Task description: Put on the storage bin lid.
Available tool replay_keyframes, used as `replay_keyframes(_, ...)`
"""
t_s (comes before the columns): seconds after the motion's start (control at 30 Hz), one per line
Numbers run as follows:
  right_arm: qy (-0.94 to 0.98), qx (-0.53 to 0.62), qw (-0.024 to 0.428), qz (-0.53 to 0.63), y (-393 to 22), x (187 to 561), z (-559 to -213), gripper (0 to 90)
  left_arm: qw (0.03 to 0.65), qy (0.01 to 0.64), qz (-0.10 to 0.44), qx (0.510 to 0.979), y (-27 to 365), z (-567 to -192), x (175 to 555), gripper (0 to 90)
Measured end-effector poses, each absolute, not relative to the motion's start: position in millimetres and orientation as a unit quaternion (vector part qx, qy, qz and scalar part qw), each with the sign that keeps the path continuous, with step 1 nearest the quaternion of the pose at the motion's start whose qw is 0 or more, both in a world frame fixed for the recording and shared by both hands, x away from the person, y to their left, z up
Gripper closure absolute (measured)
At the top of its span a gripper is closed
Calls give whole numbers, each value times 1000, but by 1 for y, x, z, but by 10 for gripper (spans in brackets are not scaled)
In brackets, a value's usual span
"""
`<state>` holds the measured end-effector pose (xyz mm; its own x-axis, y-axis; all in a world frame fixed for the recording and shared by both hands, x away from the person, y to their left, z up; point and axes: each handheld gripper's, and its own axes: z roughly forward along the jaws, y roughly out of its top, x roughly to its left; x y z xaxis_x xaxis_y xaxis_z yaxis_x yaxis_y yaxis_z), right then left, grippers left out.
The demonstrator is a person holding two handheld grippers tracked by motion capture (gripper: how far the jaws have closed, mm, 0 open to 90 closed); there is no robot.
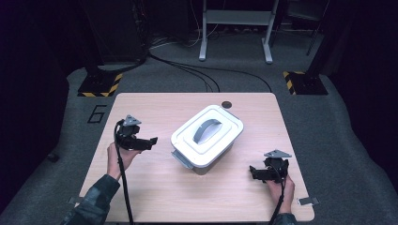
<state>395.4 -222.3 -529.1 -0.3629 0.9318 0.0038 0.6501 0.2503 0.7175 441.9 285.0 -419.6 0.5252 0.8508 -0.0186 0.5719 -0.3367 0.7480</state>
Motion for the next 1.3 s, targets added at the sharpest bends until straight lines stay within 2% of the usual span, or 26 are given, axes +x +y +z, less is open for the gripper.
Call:
replay_keyframes(0.57,760,521,218,323,-222,395,-529,0,323,487,187,790,313,-490,422,101)
replay_keyframes(0.97,760,521,219,323,-222,395,-529,0,300,488,229,787,322,-523,403,107)
replay_keyframes(1.17,760,521,218,323,-222,395,-529,0,338,504,219,764,331,-530,398,94)
replay_keyframes(1.3,759,521,219,322,-222,395,-529,0,336,505,219,765,331,-530,398,90)
